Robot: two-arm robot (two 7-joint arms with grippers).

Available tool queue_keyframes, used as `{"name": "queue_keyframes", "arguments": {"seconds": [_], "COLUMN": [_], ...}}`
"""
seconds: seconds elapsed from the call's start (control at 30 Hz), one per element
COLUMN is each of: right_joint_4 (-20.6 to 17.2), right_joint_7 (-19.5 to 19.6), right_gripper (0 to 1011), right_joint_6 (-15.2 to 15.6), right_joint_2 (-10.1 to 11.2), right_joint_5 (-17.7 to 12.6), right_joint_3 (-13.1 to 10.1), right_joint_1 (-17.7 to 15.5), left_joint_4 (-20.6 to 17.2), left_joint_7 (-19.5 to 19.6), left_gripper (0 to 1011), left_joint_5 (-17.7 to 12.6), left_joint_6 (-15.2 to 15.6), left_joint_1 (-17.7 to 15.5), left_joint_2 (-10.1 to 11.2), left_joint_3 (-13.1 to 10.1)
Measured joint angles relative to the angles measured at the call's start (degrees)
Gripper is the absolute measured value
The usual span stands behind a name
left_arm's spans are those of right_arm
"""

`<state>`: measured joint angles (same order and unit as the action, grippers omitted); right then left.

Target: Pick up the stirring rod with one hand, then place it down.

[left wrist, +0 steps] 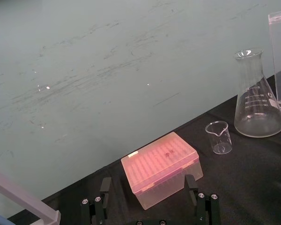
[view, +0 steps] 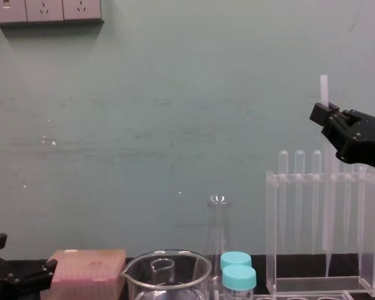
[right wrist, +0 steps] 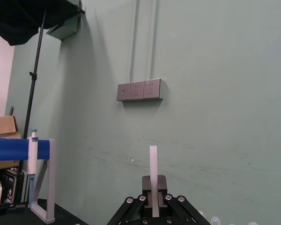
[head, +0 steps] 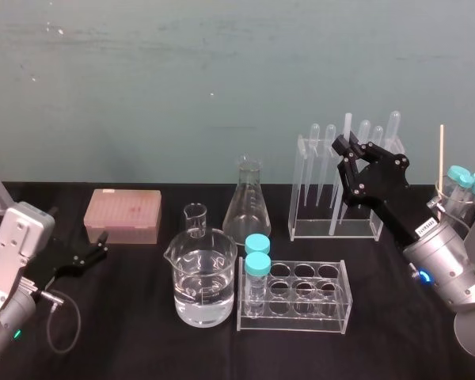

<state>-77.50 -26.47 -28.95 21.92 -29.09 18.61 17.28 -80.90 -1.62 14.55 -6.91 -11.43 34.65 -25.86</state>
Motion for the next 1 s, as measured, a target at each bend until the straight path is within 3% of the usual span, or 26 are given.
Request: {"name": "queue_keyframes", "arguments": {"seconds": [1.0], "right_joint_4": [0.0], "right_joint_7": [-0.04], "right_gripper": [64], "right_joint_6": [-0.07], "right_joint_2": [0.0], "right_joint_5": [0.0], "right_joint_3": [0.0], "right_joint_1": [0.01], "left_joint_4": [0.0], "left_joint_7": [0.0], "left_gripper": [1000], "left_joint_5": [0.0], "left_joint_6": [0.0], "left_joint_1": [0.0], "left_joint_2": [0.0], "left_joint_3": [0.0]}}
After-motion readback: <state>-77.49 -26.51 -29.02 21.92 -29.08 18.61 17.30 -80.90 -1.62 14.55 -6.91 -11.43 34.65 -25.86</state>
